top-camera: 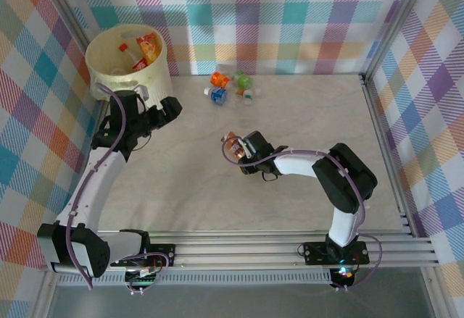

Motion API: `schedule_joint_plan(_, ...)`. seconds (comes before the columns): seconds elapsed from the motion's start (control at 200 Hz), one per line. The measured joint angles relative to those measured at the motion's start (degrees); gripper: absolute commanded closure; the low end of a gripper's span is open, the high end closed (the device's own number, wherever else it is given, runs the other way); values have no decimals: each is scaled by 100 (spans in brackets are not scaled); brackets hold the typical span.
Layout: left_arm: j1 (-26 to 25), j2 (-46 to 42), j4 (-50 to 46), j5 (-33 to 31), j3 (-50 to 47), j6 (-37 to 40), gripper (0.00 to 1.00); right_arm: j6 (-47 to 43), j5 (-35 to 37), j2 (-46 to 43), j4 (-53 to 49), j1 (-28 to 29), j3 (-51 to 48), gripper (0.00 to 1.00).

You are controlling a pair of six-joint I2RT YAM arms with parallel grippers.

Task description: Put the plastic bottles in the bin

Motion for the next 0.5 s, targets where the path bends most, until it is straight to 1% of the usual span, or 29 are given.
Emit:
schedule_joint_plan(0.07, -2, 42, 2, 35, -20, -42, 0, -4, -4, -22, -4, 0, 0, 63)
schedule_joint_plan(0.19, -9, 107, 17, 48, -17, -109, 0, -2, -17, -155, -2, 0, -22, 66)
schedule_joint_plan(0.31, -79, 199, 31, 90, -17, -149, 0, 35, -79, -426, 24, 0, -52, 67)
schedule_joint_plan(0.42, -326, 315, 179, 90, -17, -149, 0, 138, -238, -800, 170, 0, -208, 67)
schedule_joint_plan(0.5, -623, 387, 280, 66, -15, -149, 0, 240, -409, -1032, 367, 0, -343, 67)
